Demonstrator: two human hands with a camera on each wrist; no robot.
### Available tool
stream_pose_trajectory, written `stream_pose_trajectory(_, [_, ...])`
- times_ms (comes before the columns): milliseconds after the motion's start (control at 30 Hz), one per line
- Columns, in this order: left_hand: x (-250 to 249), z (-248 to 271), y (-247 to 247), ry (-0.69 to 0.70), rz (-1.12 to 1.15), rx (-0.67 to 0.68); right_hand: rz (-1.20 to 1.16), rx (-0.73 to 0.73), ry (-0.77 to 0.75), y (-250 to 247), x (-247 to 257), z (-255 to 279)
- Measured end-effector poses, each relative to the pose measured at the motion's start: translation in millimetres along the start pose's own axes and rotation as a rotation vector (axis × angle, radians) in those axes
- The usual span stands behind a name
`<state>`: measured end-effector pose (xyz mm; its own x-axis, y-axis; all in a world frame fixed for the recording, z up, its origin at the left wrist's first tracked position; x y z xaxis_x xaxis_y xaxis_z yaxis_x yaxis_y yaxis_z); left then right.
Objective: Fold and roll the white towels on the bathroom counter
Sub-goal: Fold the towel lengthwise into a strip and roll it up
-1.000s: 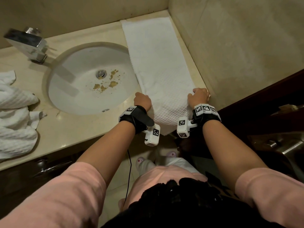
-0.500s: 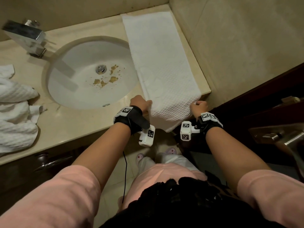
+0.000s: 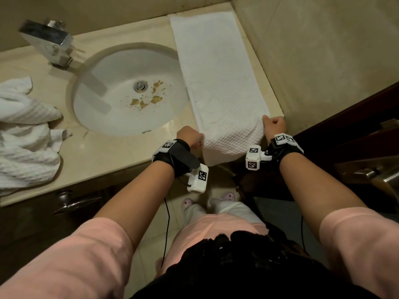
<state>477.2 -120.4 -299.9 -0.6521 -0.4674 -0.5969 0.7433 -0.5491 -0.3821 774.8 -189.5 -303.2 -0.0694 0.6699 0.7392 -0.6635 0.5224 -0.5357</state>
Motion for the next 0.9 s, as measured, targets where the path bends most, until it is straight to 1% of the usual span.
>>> stream_pose_trajectory(167, [-3, 2, -1, 0.007, -0.002, -0.035, 0.053, 0.048, -0.012, 0, 14, -2])
stream_pose_trajectory(300, [0, 0, -2, -0.004, -0.018, -0.050, 0.152, -0.006, -0.033, -6, 17, -4])
stream_pose_trajectory(433, [-2, 0, -4, 0.010, -0.023, -0.078, 0.294, -0.015, -0.128, -4, 29, -3])
stream_pose_trajectory(567, [-2, -3, -4, -0.001, -0.039, -0.089, 0.350, -0.041, -0.211, -6, 33, -1])
stream_pose_trajectory(700, [-5, -5, -4, -0.002, -0.069, -0.070, 0.344, -0.046, -0.182, -8, 31, -4])
stream_pose_trajectory(900, [-7, -5, -5, 0.020, -0.116, -0.083, 0.253, -0.126, -0.046, -12, 24, -5])
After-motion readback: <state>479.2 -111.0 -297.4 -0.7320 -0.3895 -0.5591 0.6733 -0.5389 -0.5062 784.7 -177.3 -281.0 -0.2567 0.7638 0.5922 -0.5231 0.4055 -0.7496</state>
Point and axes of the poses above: each hand's wrist, its own z-axis away from the middle knuckle, its own y-axis out of the palm, x = y × z, the point moved 7 cm from there along -z, towards the middle knuckle, and after that the axes turned 1 degree about x, right-handed, at the moved point
